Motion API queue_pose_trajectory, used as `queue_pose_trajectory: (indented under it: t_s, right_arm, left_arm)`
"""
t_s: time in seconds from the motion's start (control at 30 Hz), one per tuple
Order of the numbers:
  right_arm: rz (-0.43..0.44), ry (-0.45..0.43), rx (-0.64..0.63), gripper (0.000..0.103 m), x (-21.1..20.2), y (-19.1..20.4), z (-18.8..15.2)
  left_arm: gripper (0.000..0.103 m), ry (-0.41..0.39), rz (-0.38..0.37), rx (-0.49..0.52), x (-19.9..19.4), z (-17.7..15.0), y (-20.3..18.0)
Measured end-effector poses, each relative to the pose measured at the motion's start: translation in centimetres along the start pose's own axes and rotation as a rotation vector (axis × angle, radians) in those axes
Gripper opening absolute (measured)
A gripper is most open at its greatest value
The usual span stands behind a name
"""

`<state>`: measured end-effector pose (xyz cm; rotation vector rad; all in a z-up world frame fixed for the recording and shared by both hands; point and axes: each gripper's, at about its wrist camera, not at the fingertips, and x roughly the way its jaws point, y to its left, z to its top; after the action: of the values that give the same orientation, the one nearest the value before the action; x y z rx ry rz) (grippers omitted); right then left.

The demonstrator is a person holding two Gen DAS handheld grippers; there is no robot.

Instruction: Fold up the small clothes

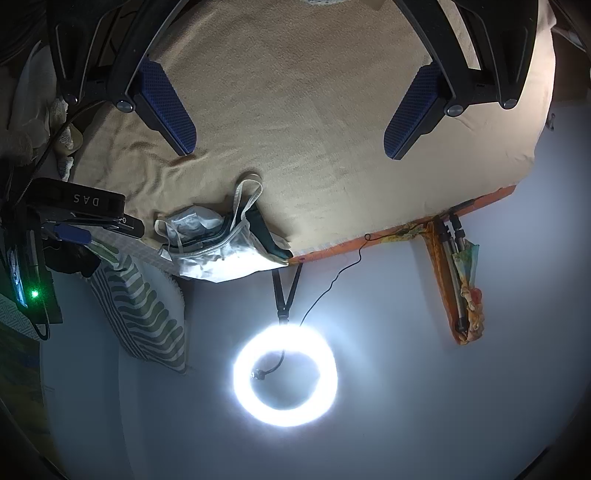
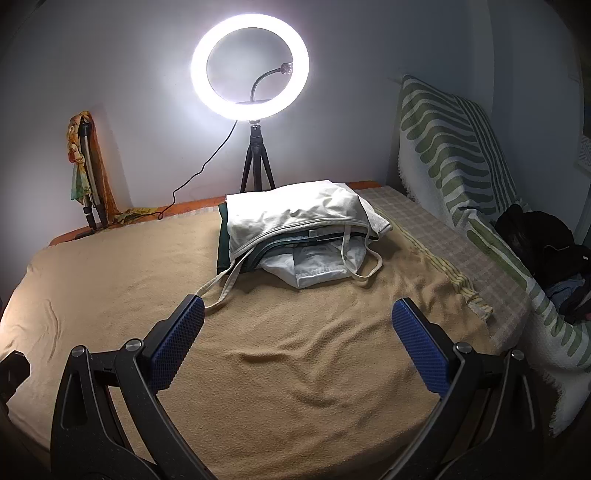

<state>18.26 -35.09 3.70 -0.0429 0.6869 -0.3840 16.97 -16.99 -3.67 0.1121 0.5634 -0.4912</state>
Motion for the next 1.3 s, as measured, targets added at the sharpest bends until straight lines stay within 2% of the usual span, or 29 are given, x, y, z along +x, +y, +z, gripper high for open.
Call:
queue_pose_trajectory:
  t_s: [1.3]
  right_arm:
    - [-0.011, 0.003, 0.01, 0.103, -0.28, 0.68, -0.25]
  left_arm:
    - [0.103, -0.022, 0.019, 0.001, -0.14, -0.02, 0.35]
